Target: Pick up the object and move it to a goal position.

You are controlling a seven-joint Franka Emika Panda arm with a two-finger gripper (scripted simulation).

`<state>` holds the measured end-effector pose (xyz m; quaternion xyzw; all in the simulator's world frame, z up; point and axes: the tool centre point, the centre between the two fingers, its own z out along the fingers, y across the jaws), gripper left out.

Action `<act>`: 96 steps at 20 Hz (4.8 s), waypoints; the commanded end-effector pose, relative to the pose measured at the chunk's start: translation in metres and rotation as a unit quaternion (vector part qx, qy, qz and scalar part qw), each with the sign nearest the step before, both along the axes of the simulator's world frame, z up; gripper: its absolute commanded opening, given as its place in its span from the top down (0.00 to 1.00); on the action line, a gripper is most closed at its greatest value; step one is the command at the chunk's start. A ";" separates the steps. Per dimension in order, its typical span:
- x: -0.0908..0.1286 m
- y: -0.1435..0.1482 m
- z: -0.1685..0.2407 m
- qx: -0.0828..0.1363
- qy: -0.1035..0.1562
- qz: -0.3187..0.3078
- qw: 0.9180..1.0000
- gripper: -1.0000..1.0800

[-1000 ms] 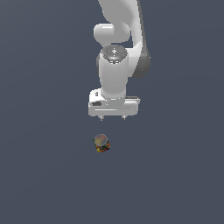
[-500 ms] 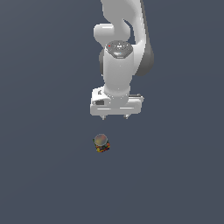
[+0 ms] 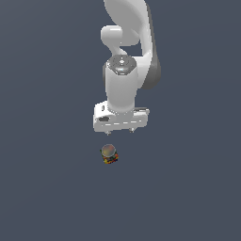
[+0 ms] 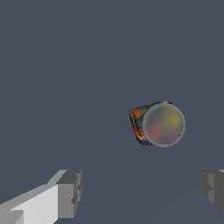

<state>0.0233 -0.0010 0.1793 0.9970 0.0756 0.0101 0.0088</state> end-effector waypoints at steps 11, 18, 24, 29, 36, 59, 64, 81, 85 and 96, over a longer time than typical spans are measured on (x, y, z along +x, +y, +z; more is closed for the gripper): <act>0.029 -0.039 -0.051 0.004 0.009 0.101 0.995 0.04; 0.037 -0.052 -0.068 0.006 0.011 0.132 0.991 0.04; 0.037 -0.054 -0.071 0.006 0.012 0.136 0.991 0.04; 0.037 -0.054 -0.081 0.006 0.012 0.137 0.991 0.04; 0.036 -0.054 -0.116 0.006 0.012 0.138 0.990 0.04; 0.033 -0.059 -0.115 0.006 0.012 0.138 0.990 1.00; 0.022 -0.070 -0.099 0.006 0.012 0.138 0.990 1.00; -0.057 -0.156 0.027 0.007 0.012 0.138 0.990 1.00; -0.076 -0.178 0.058 0.007 0.012 0.138 0.990 1.00; -0.107 -0.217 0.113 0.007 0.011 0.138 0.990 1.00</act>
